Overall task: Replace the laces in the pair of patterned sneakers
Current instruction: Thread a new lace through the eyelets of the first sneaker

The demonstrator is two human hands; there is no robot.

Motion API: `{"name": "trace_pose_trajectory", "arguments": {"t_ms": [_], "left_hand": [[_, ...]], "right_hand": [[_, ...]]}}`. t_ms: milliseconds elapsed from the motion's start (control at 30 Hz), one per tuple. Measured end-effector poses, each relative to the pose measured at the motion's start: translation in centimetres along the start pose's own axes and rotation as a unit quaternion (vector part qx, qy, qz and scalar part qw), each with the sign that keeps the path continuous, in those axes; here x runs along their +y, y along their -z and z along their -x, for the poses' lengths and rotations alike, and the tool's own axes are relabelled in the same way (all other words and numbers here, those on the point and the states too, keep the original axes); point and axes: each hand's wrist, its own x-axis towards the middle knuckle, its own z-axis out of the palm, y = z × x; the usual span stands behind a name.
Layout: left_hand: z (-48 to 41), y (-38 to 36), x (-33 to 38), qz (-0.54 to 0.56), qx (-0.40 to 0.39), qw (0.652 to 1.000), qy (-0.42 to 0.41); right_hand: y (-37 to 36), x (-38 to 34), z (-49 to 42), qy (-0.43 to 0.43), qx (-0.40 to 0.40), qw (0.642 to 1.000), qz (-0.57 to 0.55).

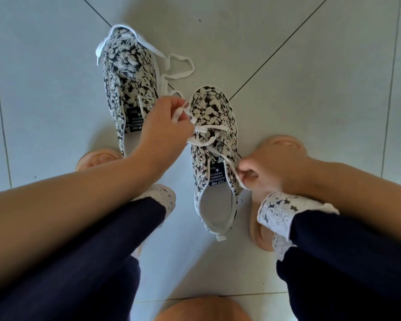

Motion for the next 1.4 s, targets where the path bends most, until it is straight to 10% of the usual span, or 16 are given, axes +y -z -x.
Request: {"name": "trace_pose_trajectory", "arguments": {"t_ms": [233,367,500,767,933,1033,1100,1233,1400], "left_hand": [[0.9,-1.1,1.3,-0.006,-0.115,0.993,-0.027],[1.4,-2.5,0.3,-0.014,-0.146,0.989,0.021],[1.3,-3.0,0.1,-0.051,-0.154,0.987,0.02],[1.5,-3.3,0.2,-0.083,-0.158,0.984,0.004],[0.9,-2.7,0.4,-0.047,-0.132,0.987,0.078],[0.2,-2.5,0.8,-0.137,-0.155,0.977,0.051],[-0.1,-2.5,1.0,-0.205,-0.163,0.965,0.008],[-0.1,-2.8,0.5,-0.229,-0.152,0.961,-0.022],[0.5,-3.3,-0.2,-0.141,-0.108,0.984,-0.009]], "right_hand": [[0.0,0.4,-0.7,-0.049,0.169,0.976,-0.124],[0.8,-0.2,-0.4,-0.067,0.231,0.842,-0.484],[0.5,-1.3,-0.4,-0.059,0.194,0.761,-0.617],[-0.4,-0.9,-1.5,-0.063,0.192,0.776,-0.597],[0.7,1.9,-1.1,-0.088,0.241,0.616,-0.745],[1.0,3.6,-1.2,-0.119,0.335,0.655,-0.666],[1.1,4.1,-1.2,-0.154,0.381,0.748,-0.522],[0.2,2.9,-1.5,-0.09,0.273,0.895,-0.341],[-0.6,1.1,-2.6,-0.073,0.259,0.926,-0.264]]}}
